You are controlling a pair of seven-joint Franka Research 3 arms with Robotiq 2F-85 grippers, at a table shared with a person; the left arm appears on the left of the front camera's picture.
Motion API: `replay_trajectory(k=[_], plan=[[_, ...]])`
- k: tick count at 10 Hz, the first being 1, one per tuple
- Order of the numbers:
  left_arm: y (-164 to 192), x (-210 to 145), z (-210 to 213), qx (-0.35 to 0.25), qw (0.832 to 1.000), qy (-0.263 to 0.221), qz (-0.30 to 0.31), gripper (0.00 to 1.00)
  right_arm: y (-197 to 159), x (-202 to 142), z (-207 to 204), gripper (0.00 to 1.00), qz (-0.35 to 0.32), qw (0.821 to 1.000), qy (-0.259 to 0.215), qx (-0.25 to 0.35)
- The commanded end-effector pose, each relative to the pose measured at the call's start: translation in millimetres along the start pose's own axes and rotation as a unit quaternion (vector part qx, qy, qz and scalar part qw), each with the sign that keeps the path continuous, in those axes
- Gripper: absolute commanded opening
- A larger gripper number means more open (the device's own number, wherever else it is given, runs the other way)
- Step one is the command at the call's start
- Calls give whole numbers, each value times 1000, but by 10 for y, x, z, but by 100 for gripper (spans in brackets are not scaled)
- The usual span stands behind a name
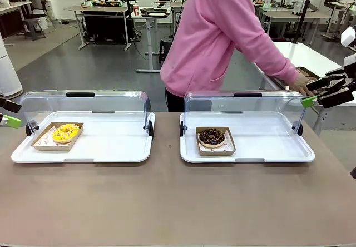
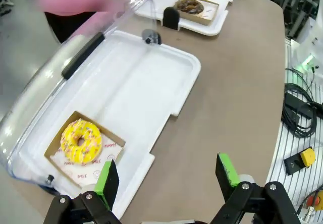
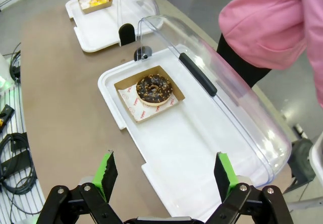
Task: Provide the desired donut to the person.
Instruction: Place the picked Paper togo box onto the Handle tray extended by the person.
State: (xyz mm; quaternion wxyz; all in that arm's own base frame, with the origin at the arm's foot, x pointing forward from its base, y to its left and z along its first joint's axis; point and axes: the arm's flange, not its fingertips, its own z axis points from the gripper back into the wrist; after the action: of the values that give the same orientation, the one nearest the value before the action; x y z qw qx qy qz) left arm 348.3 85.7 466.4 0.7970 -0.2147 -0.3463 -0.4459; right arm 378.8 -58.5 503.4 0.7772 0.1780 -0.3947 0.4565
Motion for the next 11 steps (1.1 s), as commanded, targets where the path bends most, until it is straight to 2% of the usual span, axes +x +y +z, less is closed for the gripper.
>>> replay_trajectory(k=[1, 7, 11], plan=[[-94, -261, -92, 20, 1000, -12, 5, 100, 0, -11, -17, 100, -1, 1000, -7, 2], [-271, -279, -34, 50, 998, -25, -2, 100, 0, -11, -17, 100, -1, 1000, -7, 2], [-319, -242, -13, 81, 995, -56, -6, 100, 0, -11, -17, 100, -1, 1000, -7, 2]])
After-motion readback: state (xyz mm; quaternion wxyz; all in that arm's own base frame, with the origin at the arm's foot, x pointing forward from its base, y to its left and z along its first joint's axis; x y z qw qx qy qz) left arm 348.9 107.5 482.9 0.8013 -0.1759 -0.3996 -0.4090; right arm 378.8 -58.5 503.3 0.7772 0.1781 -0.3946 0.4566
